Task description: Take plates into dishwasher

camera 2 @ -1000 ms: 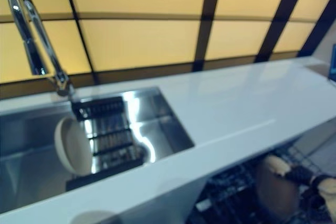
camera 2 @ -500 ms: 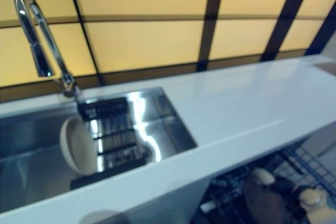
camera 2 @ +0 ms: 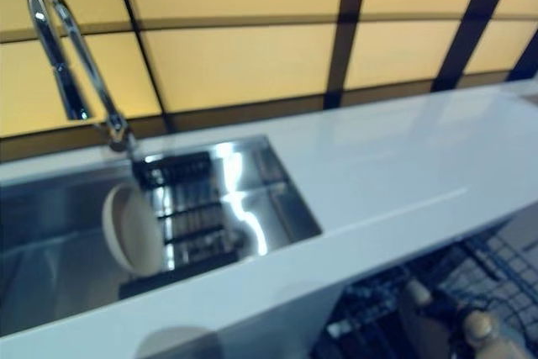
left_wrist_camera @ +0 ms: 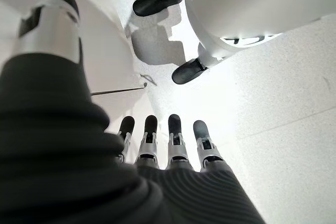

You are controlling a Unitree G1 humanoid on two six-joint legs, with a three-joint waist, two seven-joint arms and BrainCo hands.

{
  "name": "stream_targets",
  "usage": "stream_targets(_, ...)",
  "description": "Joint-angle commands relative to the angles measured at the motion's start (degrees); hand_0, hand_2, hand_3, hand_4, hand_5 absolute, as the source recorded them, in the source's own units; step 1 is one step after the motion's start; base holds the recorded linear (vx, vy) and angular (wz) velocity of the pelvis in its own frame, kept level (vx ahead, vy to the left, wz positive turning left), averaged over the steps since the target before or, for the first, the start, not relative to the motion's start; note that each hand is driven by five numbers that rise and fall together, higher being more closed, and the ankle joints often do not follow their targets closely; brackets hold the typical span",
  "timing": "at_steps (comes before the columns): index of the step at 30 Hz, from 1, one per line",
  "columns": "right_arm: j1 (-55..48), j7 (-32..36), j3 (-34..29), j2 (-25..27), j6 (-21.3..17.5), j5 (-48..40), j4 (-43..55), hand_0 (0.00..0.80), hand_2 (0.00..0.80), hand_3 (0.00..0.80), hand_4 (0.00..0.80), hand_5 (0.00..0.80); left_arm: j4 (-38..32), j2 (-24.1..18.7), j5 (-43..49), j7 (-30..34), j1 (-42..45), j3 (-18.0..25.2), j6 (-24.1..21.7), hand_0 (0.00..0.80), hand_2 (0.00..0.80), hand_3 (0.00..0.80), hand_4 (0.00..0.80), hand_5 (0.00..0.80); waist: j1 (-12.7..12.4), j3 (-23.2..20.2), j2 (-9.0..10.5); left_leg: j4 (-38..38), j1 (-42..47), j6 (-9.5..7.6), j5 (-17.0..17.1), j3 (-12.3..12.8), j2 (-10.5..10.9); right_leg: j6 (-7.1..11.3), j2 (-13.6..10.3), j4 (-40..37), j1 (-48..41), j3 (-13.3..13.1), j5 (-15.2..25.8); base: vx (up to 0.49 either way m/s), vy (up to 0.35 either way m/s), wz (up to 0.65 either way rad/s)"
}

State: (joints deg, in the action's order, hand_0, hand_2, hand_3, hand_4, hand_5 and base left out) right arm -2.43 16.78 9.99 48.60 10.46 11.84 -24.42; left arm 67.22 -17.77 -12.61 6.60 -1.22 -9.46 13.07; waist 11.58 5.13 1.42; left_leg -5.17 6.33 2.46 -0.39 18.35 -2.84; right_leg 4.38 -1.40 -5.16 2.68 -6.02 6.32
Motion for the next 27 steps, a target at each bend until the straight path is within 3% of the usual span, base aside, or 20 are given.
stream_targets(1,4.5,-0.3,2.1,-2.3,-2.3,1.5,-2.1,0.800,0.800,0.800,0.800,0.800,1.2,-1.3,-0.8,-0.1,-1.6,2.5,-0.7,0.000,0.000,0.000,0.000,0.000,-1.7,-0.3,1.86,0.2,-0.8,-0.70,-1.6,-5.7,1.6,5.78,-2.2,0.4,-1.0,4.4,0.9,-0.012,0.002,0.11)
stream_targets(13,4.9,-2.3,4.6,-6.2,-2.1,4.8,-9.9,0.800,0.800,0.800,0.800,0.800,1.8,-1.3,0.9,0.4,-2.6,2.8,-0.6,0.000,0.000,0.000,0.000,0.000,-2.8,-0.4,1.93,0.2,-1.1,-0.75,-1.5,-6.7,1.6,5.73,-2.5,0.2,-1.3,5.2,0.8,-0.005,-0.007,0.04)
stream_targets(14,4.9,-2.4,4.5,-6.2,-1.9,5.0,-9.9,0.734,0.734,0.734,0.734,0.734,1.9,-1.4,1.2,0.6,-2.6,2.9,-0.7,0.000,0.000,0.000,0.000,0.000,-2.8,-0.5,2.01,0.2,-1.1,-0.73,-1.5,-6.8,1.6,5.77,-2.6,0.2,-1.3,5.2,0.8,0.000,0.000,0.00)
stream_targets(15,4.9,-2.7,4.4,-6.1,-1.7,5.3,-9.9,0.122,0.122,0.122,0.122,0.122,2.0,-1.4,1.3,0.6,-2.7,3.0,-0.8,0.000,0.000,0.000,0.000,0.000,-2.8,-0.5,2.05,0.2,-1.2,-0.72,-1.5,-6.8,1.6,5.76,-2.5,0.2,-1.3,5.2,0.9,-0.009,-0.012,0.03)
stream_targets(16,5.0,-2.5,4.3,-6.0,-1.4,4.8,-9.7,0.000,0.000,0.000,0.000,0.000,2.0,-1.3,1.3,0.5,-2.7,3.0,-0.8,0.000,0.000,0.000,0.000,0.000,-2.8,-0.5,2.09,0.2,-1.2,-0.72,-1.5,-6.9,1.6,5.73,-2.5,0.2,-1.3,5.1,0.9,0.000,0.000,0.00)
stream_targets(27,3.8,-1.8,1.0,-3.7,0.5,4.1,-6.8,0.000,0.000,0.000,0.000,0.000,2.3,-1.5,1.8,0.5,-2.5,4.0,-0.8,0.000,0.000,0.000,0.000,0.000,-2.2,-0.8,2.65,0.2,-1.0,-0.80,-1.6,-6.5,1.6,5.66,-2.1,0.3,-1.3,4.4,0.9,0.000,0.000,0.00)
